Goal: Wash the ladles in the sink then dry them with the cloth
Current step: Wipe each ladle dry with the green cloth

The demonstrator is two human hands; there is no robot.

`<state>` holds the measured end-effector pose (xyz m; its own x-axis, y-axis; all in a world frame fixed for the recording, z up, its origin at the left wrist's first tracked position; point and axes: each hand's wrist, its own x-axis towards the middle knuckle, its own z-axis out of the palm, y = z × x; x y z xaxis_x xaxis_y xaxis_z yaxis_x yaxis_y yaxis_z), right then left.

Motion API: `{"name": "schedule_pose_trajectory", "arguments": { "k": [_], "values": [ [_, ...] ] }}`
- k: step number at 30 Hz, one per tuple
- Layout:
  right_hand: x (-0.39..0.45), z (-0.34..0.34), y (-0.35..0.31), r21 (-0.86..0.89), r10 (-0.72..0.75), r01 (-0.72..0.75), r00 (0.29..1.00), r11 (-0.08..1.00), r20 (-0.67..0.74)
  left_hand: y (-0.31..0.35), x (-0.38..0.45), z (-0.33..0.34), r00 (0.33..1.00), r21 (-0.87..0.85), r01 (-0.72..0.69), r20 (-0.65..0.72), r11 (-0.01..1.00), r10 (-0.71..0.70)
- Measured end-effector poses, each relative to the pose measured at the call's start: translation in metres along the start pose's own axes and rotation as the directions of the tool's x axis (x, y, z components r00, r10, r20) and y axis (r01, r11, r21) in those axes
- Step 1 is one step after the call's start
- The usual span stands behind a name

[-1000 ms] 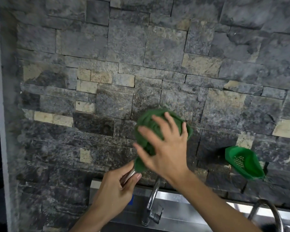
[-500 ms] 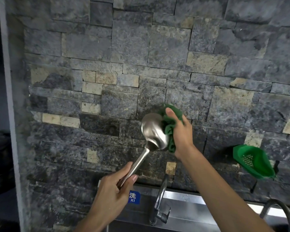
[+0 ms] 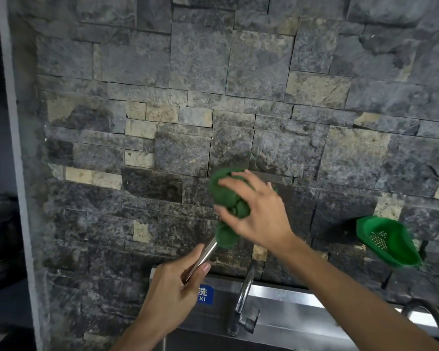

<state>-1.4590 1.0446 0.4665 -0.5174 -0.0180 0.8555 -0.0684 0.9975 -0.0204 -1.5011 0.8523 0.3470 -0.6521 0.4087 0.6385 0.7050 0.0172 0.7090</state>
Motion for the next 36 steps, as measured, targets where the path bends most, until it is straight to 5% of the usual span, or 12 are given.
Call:
{"name": "schedule_pose_trajectory", "arguments": {
  "k": [3,6,7,10,11,15,20,26,30,36],
  "values": [
    [0.003,0.001,-0.004,0.057,0.249,-0.243,0.958,0.968,-0.145,0.001,-0.001,0.005,0.999,0.0,0.032,0.021,0.999,-0.032],
    [-0.013,0.007,-0.006,-0.145,-0.102,0.102,0.995,0.984,0.006,0.001,-0.004,0.005,0.999,-0.003,0.039,0.038,0.999,-0.039],
    [-0.011,0.005,-0.001,-0.162,-0.118,0.119,0.993,0.98,0.016,0.001,-0.002,0.004,0.998,-0.008,0.038,0.042,0.999,-0.038],
    [0.0,0.007,-0.003,0.187,0.365,-0.34,0.923,0.922,-0.12,-0.002,0.001,0.002,0.995,-0.055,0.081,0.055,0.995,-0.078],
    [-0.002,0.009,-0.007,0.247,0.4,-0.36,0.907,0.9,-0.135,-0.002,-0.001,0.001,0.995,-0.09,0.095,0.049,0.991,-0.09],
    [-0.039,0.021,-0.007,0.128,-0.015,0.028,0.995,0.991,-0.098,-0.007,0.0,-0.004,0.981,-0.26,0.191,0.034,0.947,-0.189],
    [-0.039,0.01,0.005,-0.207,-0.472,0.459,0.881,0.864,-0.016,0.005,-0.002,-0.015,0.936,-0.473,0.349,0.219,0.809,-0.275],
    [-0.009,-0.006,-0.004,-0.228,-0.518,0.526,0.85,0.819,0.1,0.028,0.004,-0.021,0.917,-0.451,0.354,0.338,0.819,-0.211],
    [-0.013,-0.017,-0.001,-0.195,-0.635,0.759,0.633,0.621,0.443,0.033,0.009,-0.025,0.903,-0.391,0.376,0.357,0.84,-0.238],
    [-0.002,-0.024,0.002,-0.38,-0.653,0.667,0.734,0.64,0.188,0.048,0.013,-0.013,0.934,-0.324,0.165,0.355,0.931,-0.042]
  ]
}}
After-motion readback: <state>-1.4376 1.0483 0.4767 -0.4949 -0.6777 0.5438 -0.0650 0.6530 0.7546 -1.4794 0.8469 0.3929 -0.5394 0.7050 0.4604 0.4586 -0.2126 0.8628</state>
